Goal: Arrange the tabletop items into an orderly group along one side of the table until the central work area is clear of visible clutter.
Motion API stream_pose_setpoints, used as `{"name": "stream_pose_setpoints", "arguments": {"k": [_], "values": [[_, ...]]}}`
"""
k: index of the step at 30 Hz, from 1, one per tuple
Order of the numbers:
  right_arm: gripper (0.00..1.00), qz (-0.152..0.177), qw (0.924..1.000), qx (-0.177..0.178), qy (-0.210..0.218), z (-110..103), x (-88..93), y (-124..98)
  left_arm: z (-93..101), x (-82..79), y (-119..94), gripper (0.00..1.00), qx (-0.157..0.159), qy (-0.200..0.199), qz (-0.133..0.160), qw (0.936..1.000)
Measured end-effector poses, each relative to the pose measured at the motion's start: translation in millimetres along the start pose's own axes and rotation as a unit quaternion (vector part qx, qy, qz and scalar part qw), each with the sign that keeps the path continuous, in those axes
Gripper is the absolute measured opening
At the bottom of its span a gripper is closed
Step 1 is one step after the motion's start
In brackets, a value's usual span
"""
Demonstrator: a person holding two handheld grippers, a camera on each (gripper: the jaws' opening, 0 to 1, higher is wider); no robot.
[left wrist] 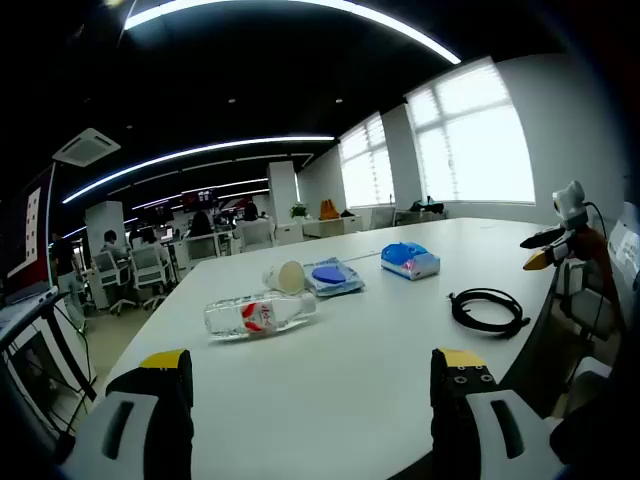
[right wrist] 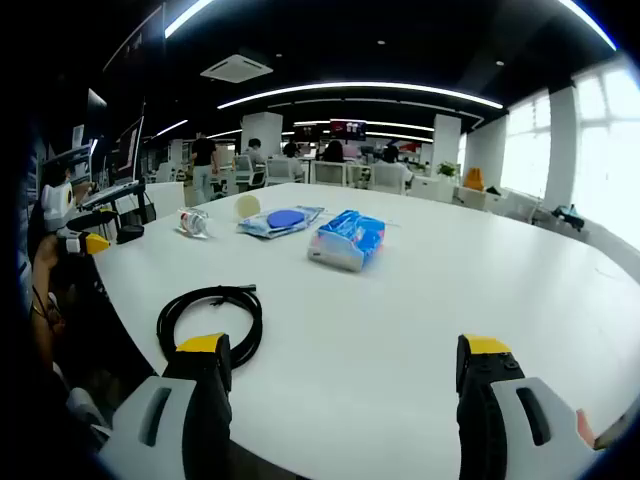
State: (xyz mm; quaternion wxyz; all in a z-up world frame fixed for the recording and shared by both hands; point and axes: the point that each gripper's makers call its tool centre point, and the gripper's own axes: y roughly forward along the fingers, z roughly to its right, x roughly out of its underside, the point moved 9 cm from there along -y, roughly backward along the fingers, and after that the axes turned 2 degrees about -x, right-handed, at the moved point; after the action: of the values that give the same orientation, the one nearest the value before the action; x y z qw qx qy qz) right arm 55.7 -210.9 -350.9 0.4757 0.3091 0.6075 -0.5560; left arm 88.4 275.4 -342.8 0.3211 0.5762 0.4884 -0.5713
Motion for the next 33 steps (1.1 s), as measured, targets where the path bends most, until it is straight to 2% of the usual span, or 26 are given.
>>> {"name": "stream_pose_setpoints", "arguments": {"k": [33], "values": [[0.89, -0.007, 1.0000, -0.004, 0.000, -3.3, 0.2, 1.2, -3.2, 3.1, -3.8, 0.97, -0.007, 0.006, -0.005, 0.9999]]}}
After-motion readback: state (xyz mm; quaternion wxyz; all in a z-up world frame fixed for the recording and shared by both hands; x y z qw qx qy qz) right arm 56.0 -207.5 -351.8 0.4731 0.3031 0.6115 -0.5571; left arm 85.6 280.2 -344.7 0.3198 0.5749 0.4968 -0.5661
